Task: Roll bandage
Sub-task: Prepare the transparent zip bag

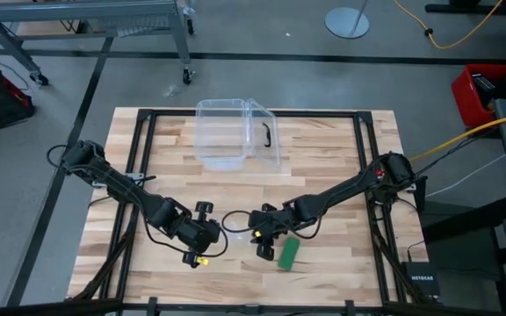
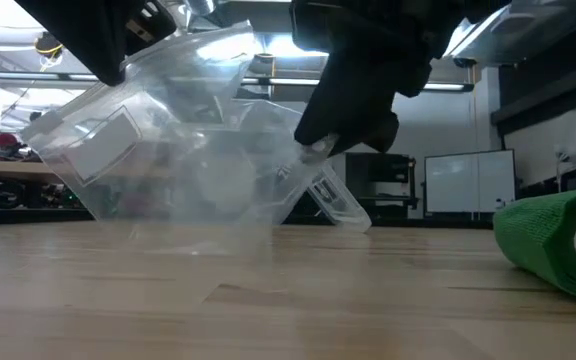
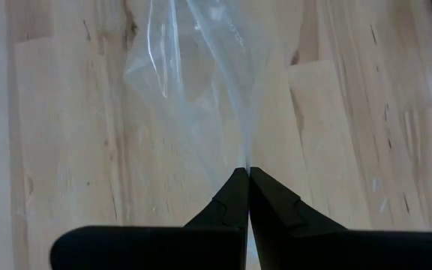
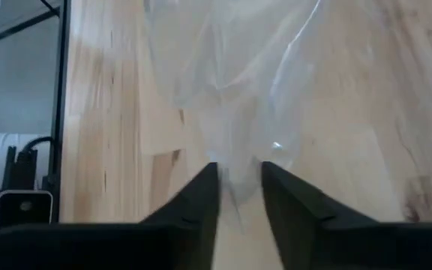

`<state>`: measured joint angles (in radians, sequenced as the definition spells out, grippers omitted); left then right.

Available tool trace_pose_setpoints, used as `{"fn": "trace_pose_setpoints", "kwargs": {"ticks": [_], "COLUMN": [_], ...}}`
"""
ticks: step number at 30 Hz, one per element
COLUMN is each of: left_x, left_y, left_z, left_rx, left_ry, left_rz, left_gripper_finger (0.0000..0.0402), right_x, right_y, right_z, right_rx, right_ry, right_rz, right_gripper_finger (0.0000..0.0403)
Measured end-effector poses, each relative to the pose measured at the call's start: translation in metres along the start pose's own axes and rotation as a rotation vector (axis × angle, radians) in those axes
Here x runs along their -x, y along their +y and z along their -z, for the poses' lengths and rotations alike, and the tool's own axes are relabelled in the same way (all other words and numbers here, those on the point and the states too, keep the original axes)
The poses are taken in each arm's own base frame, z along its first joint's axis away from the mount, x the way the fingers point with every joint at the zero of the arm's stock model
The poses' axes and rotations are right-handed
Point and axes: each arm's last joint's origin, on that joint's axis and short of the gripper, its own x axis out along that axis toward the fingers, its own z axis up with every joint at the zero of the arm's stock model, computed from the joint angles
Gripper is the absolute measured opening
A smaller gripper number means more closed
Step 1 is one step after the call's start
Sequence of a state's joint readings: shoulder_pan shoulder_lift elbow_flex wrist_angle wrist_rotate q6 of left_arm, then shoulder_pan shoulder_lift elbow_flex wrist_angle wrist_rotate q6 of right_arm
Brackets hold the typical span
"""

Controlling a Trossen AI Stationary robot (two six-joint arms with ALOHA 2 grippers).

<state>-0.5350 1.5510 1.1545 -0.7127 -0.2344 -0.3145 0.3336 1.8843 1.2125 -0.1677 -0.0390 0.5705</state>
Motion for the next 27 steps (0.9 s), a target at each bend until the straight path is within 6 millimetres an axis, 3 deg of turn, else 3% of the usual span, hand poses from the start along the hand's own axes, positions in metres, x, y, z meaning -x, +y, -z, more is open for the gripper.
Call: {"fn": "trace_pose_setpoints", "kwargs": {"ticks": [5,14,27], "left_x": [0.0,0.001,0.02], "left_y": [0.0,0.001,0.002], "left_z": [0.0,-0.001,-0.024], "left_rx": [-0.002,-0.007,-0.082], "left_ry": [0.0,0.002,-0.09], "left_rz": [0.0,-0.004,-0.001], "left_gripper_finger": [0.0,0.0011,0.0013], "right_x": [0.0,0.0,0.0], "right_y": [0.0,-0.001,-0.003], "right_z": [0.0,0.001,0.004], "right_rx": [0.001,0.002,0.0], "right_ry": [0.004,0.018,0.045], "right_rz": [-0.004,0.004,0.031], "right_gripper_finger": [0.0009,0.0006,0.0002]}}
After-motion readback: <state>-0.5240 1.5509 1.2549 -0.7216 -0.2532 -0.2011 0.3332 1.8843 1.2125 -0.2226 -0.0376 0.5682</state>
